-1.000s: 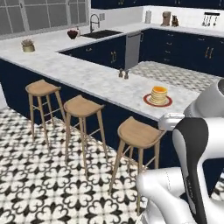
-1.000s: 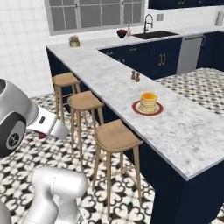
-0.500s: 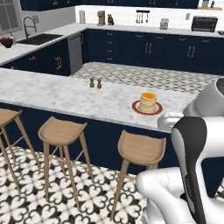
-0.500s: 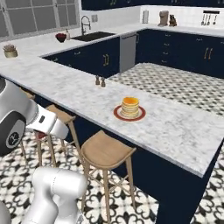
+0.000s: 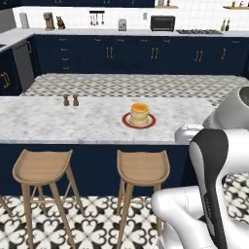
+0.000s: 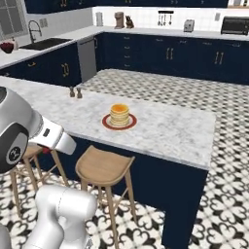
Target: Take the strawberry from the fridge and place it on top of the pancake, located on the dining counter.
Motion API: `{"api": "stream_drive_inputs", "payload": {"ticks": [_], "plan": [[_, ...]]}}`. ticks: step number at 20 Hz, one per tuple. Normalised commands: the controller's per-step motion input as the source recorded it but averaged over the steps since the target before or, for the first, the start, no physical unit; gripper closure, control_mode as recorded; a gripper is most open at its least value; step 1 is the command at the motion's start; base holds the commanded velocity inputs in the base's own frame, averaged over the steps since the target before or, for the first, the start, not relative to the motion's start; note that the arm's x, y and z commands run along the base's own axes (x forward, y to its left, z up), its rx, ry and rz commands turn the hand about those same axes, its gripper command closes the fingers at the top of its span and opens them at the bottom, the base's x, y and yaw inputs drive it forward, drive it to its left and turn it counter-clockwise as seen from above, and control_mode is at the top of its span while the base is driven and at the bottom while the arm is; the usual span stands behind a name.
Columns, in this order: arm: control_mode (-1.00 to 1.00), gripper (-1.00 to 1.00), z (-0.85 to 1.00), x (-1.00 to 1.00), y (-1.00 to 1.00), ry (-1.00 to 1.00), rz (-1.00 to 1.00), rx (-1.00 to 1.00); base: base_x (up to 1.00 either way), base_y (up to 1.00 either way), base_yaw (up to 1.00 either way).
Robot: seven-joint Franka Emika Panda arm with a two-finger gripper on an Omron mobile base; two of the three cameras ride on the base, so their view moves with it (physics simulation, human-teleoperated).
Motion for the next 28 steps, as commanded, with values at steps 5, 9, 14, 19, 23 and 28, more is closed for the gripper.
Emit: {"api": "stream_drive_inputs", "payload": {"ticks": [5,9,14,19,23,28], "plan": [[1.0,1.0,0.0,0.0,0.0,0.0,0.0,0.0,-0.19,0.61,-0.27],[1.0,1.0,0.0,0.0,0.0,0.0,0.0,0.0,0.02,0.69,-0.26],[1.0,1.0,0.0,0.0,0.0,0.0,0.0,0.0,0.62,0.07,-0.12],[1.0,1.0,0.0,0.0,0.0,0.0,0.0,0.0,0.99,0.02,-0.08],[1.0,1.0,0.0,0.0,0.0,0.0,0.0,0.0,1.0,0.0,-0.08],[-1.0,1.0,-0.11,0.8,0.0,0.12,-0.01,0.0,0.2,0.0,-0.01]]}}
